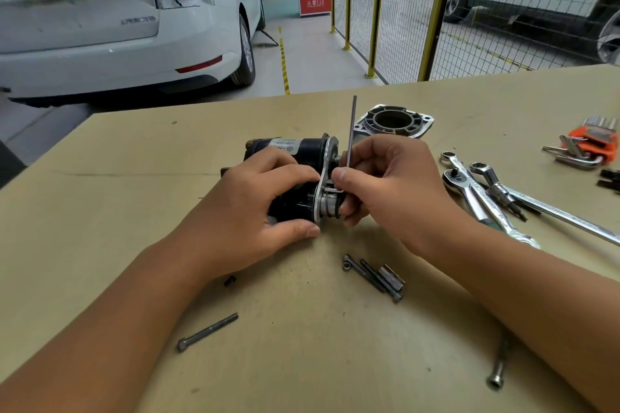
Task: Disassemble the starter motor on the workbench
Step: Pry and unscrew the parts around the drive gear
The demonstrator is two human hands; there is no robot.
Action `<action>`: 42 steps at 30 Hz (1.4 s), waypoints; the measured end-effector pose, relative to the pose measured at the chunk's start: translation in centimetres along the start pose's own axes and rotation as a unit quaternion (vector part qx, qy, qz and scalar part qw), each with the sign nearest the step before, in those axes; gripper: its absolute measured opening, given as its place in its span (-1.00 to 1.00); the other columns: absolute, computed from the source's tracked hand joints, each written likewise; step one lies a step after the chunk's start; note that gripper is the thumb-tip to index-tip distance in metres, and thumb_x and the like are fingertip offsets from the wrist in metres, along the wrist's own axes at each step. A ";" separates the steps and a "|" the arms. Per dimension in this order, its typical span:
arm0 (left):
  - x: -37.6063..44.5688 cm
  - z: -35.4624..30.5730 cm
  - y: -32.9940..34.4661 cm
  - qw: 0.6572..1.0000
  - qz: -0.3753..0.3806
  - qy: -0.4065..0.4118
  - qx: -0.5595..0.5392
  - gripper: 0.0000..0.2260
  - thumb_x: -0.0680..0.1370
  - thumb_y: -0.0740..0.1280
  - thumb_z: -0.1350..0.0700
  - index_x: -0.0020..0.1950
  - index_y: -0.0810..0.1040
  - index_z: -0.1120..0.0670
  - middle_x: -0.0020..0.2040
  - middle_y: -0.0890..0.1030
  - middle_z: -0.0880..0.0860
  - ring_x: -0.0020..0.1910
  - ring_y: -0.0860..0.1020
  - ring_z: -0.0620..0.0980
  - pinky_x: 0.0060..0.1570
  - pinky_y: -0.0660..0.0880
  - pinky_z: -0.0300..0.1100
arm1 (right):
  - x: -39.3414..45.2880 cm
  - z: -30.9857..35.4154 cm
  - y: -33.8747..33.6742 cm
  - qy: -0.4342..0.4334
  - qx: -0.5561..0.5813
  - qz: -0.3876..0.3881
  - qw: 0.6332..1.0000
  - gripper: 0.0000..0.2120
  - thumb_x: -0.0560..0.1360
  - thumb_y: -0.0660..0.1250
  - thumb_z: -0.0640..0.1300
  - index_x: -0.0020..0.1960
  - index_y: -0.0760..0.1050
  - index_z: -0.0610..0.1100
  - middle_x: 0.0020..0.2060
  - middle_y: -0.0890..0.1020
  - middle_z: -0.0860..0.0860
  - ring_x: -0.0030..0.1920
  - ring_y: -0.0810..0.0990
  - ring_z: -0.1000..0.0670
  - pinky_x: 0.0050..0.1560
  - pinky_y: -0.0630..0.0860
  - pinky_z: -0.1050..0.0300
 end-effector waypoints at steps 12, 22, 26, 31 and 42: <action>0.1 0.0 0.0 1.000 0.002 -0.001 0.007 -0.48 0.41 0.58 -0.09 0.31 0.64 0.06 0.12 0.56 -0.01 -0.11 0.43 -0.52 -0.08 0.32 -0.56 | 0.0 0.6 -0.5 -0.071 -0.087 0.038 0.993 -0.84 0.48 0.49 -0.34 -0.16 0.54 -0.18 -0.43 0.63 -0.09 -0.48 0.66 -0.08 -0.52 0.59 0.01; 0.0 0.2 0.1 1.000 -0.005 0.010 0.016 -0.50 0.40 0.64 -0.05 0.29 0.65 0.06 0.13 0.57 0.01 -0.10 0.42 -0.53 -0.05 0.30 -0.56 | -0.3 1.8 -0.6 -0.276 -0.288 0.095 0.912 -0.82 0.45 0.45 -0.38 -0.25 0.49 -0.24 -0.41 0.55 -0.04 -0.42 0.60 -0.03 -0.43 0.51 -0.05; -0.1 0.3 0.1 1.000 -0.001 0.006 0.017 -0.47 0.40 0.64 -0.05 0.32 0.63 0.04 0.13 0.55 -0.02 -0.08 0.43 -0.50 -0.06 0.31 -0.54 | -0.8 2.2 -0.4 -0.371 -0.386 0.156 0.830 -0.85 0.42 0.34 -0.43 -0.26 0.50 -0.24 -0.33 0.53 -0.11 -0.37 0.47 -0.12 -0.43 0.39 0.03; -0.2 0.5 0.1 1.000 -0.006 0.003 0.015 -0.48 0.40 0.65 -0.04 0.31 0.64 0.02 0.14 0.54 -0.05 -0.07 0.45 -0.46 -0.06 0.32 -0.52 | -0.7 0.9 -0.7 -0.177 -0.198 0.076 0.961 -0.79 0.49 0.46 -0.38 -0.22 0.46 -0.25 -0.37 0.60 -0.09 -0.40 0.67 -0.04 -0.40 0.59 -0.15; -0.2 1.1 0.2 1.000 -0.010 0.002 0.015 -0.38 0.42 0.61 -0.09 0.45 0.52 -0.08 0.19 0.51 -0.13 0.01 0.47 -0.37 -0.01 0.34 -0.44 | -0.3 0.5 -0.4 -0.063 -0.055 0.059 0.995 -0.78 0.52 0.45 -0.34 -0.19 0.51 -0.09 -0.45 0.58 -0.02 -0.49 0.64 -0.18 -0.53 0.57 -0.04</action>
Point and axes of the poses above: each hand's wrist, its own x-axis towards the middle knuckle, its own y-axis out of the palm, z = x × y, the point moved 2 cm from there along x, towards the middle knuckle
